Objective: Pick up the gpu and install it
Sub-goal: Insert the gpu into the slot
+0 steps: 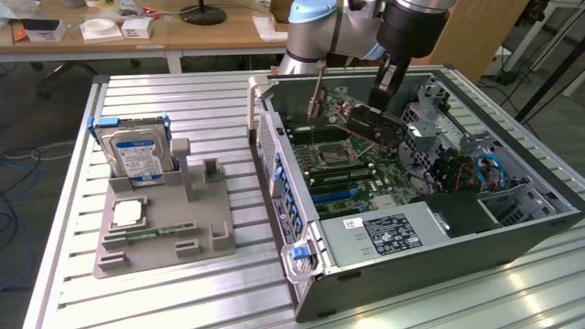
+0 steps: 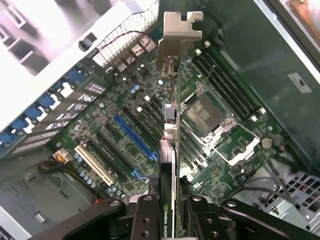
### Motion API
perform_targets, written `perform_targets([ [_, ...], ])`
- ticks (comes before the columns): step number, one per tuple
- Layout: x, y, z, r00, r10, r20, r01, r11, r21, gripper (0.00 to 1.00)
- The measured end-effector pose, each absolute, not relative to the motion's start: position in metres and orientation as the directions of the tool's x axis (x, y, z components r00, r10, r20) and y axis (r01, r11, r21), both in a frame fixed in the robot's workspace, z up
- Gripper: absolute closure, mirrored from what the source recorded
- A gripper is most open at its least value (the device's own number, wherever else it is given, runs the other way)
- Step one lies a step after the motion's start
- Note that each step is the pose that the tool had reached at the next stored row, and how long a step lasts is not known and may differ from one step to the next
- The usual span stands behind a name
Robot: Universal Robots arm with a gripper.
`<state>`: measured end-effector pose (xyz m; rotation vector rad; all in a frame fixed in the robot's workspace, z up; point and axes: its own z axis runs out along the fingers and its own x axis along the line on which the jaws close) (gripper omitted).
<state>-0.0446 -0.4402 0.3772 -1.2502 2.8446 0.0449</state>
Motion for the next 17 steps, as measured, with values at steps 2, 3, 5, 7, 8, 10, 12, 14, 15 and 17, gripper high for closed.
perform_targets([
  [2, -0.0446, -0.4401, 0.3773, -0.65, -0.759, -0.043, -0.76, 0.65, 0.013, 0.74],
  [3, -0.0446, -0.4401, 0.3772, -0.637, -0.77, -0.043, -0.771, 0.637, 0.013, 0.74],
  [5, -0.0446, -0.4401, 0.3772, -0.611, -0.79, -0.043, -0.791, 0.612, 0.013, 0.74],
  [7, -0.0445, -0.4402, 0.3772, -0.59, -0.806, -0.043, -0.807, 0.59, 0.013, 0.74],
  [8, -0.0443, -0.4402, 0.3773, -0.581, -0.813, -0.043, -0.814, 0.581, 0.013, 0.74],
  [10, -0.0441, -0.4401, 0.3772, -0.562, -0.826, -0.043, -0.827, 0.562, 0.013, 0.74],
  [12, -0.0438, -0.4402, 0.3773, -0.539, -0.841, -0.043, -0.842, 0.539, 0.013, 0.74],
  [14, -0.0436, -0.4402, 0.3773, -0.519, -0.854, -0.043, -0.855, 0.519, 0.013, 0.74],
  [15, -0.0432, -0.4402, 0.3773, -0.512, -0.858, -0.043, -0.859, 0.512, 0.013, 0.74],
  [17, -0.0428, -0.4402, 0.3772, -0.498, -0.866, -0.043, -0.867, 0.498, 0.013, 0.74],
])
